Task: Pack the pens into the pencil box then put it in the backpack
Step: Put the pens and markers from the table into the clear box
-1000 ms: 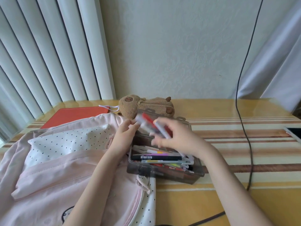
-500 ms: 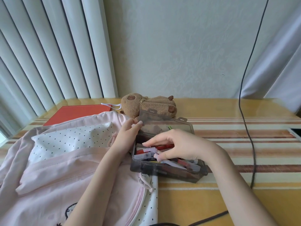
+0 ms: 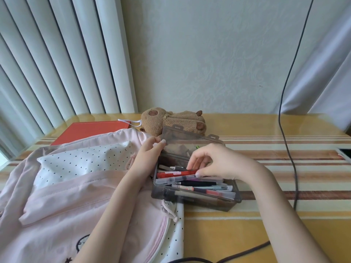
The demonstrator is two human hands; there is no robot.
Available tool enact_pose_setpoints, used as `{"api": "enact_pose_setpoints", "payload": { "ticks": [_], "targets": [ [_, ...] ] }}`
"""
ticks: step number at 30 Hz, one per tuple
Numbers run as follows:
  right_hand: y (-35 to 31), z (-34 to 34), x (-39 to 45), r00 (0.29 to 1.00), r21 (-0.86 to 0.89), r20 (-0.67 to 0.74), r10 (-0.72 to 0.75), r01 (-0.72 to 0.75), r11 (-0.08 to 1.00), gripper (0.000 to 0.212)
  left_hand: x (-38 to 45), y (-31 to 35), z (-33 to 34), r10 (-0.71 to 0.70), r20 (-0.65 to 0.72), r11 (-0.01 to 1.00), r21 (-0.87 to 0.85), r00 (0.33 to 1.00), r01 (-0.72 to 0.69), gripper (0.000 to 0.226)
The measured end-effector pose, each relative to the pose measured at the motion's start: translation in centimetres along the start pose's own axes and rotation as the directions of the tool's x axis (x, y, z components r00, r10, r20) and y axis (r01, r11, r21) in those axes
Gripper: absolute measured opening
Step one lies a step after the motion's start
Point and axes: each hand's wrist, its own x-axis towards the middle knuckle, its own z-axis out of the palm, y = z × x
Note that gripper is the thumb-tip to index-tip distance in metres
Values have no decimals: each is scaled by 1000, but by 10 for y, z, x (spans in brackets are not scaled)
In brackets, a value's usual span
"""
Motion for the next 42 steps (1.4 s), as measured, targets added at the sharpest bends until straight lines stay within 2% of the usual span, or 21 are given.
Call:
{"api": "enact_pose_setpoints", "payload": {
  "ticks": [2,4,7,9,10,11,13,14,16,18,20,24,29,31,33,34,37,38,40,42],
  "targets": [
    [3,-7,-2,996,96,-86,-26,34,995,11,-2,2,-1,-11,-22,999,-35,1000,10,18],
    [10,-16,-5,958,181,-286,-35,90,979,9,-3,7,-7,-48,-68,990,-138,997,38,18],
    [22,-25,-6,782,395,-622,35,275,876,14,1,15,-30,-110,-175,948,-315,979,50,10],
    [32,-26,-1,669,446,-730,138,314,838,16,4,19,-49,-132,-297,926,-377,946,10,10],
    [39,-23,3,666,438,-723,183,237,867,17,5,20,-58,-139,-371,927,-376,918,-12,13],
    [44,-18,8,710,426,-665,232,105,899,21,6,21,-66,-145,-444,931,-363,884,-30,14],
    [50,0,19,824,374,-447,348,-181,909,46,6,21,-73,-179,-542,925,-378,821,-48,10],
    [50,13,24,854,338,-354,380,-262,904,62,7,20,-74,-204,-559,916,-399,804,-45,8],
    [47,39,34,882,230,-277,380,-324,918,81,7,20,-72,-249,-567,905,-425,785,-20,13],
    [44,60,44,884,1,-296,361,-378,926,87,8,17,-71,-246,-582,921,-391,775,-2,9],
    [41,68,48,876,-119,-336,347,-404,907,88,10,15,-73,-243,-584,923,-386,775,-2,9],
    [34,65,55,868,-108,-318,380,-431,896,70,11,14,-72,-229,-588,935,-356,776,6,10],
    [31,63,70,773,-18,-394,497,-547,837,42,9,15,-72,-259,-573,926,-376,778,32,14],
    [27,63,72,762,-46,-412,500,-565,824,29,9,14,-72,-258,-575,931,-364,776,40,15],
    [31,62,73,787,-30,-379,486,-536,844,15,9,14,-72,-252,-569,933,-356,783,42,15],
    [35,59,72,809,47,-327,489,-502,863,10,10,13,-73,-247,-569,937,-347,784,43,16],
    [47,41,63,870,341,-127,476,-413,845,23,10,12,-74,-248,-562,937,-346,789,48,18],
    [48,34,59,882,398,-111,459,-384,833,27,11,12,-74,-249,-561,938,-344,789,52,18],
    [41,22,51,865,497,-229,446,-290,818,31,10,13,-72,-251,-553,939,-338,795,62,18],
    [32,12,50,751,540,-495,438,-129,832,32,10,14,-69,-247,-547,943,-327,800,67,16]
  ]
}}
